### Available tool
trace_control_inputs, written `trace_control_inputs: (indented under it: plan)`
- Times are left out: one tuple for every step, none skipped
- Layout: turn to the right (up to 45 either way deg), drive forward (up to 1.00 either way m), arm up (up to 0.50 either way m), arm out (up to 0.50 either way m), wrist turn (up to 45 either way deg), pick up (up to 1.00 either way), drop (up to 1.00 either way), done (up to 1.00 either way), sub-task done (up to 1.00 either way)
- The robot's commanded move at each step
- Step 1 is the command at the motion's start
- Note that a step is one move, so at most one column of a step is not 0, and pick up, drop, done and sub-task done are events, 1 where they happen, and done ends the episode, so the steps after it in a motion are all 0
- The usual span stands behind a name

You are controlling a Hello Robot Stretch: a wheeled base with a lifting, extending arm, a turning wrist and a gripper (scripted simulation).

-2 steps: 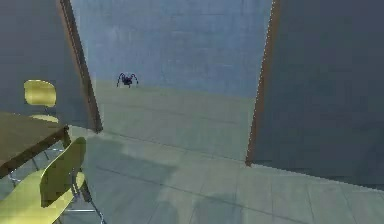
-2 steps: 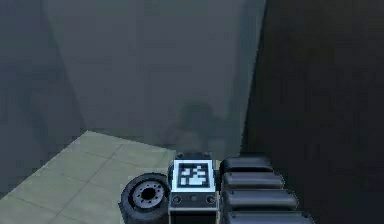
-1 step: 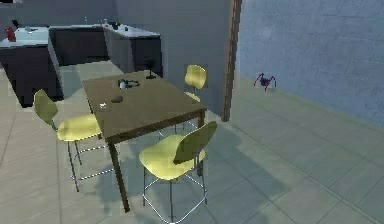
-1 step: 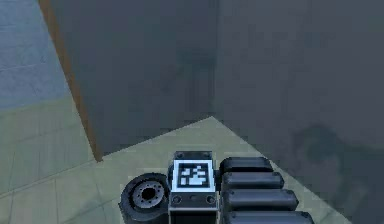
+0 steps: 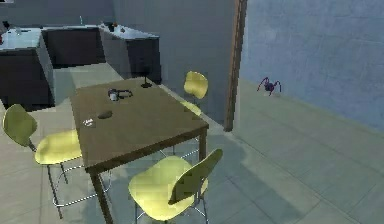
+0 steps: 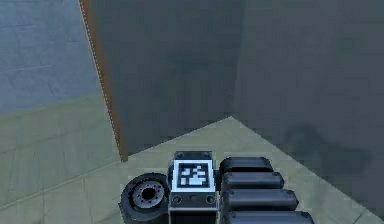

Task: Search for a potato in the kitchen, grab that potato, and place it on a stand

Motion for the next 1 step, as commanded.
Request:
trace_control_inputs:
  plan:
    - [45.0,0.00,0.00,0.00,0.0,0.00,0.00,0.00,0.00]
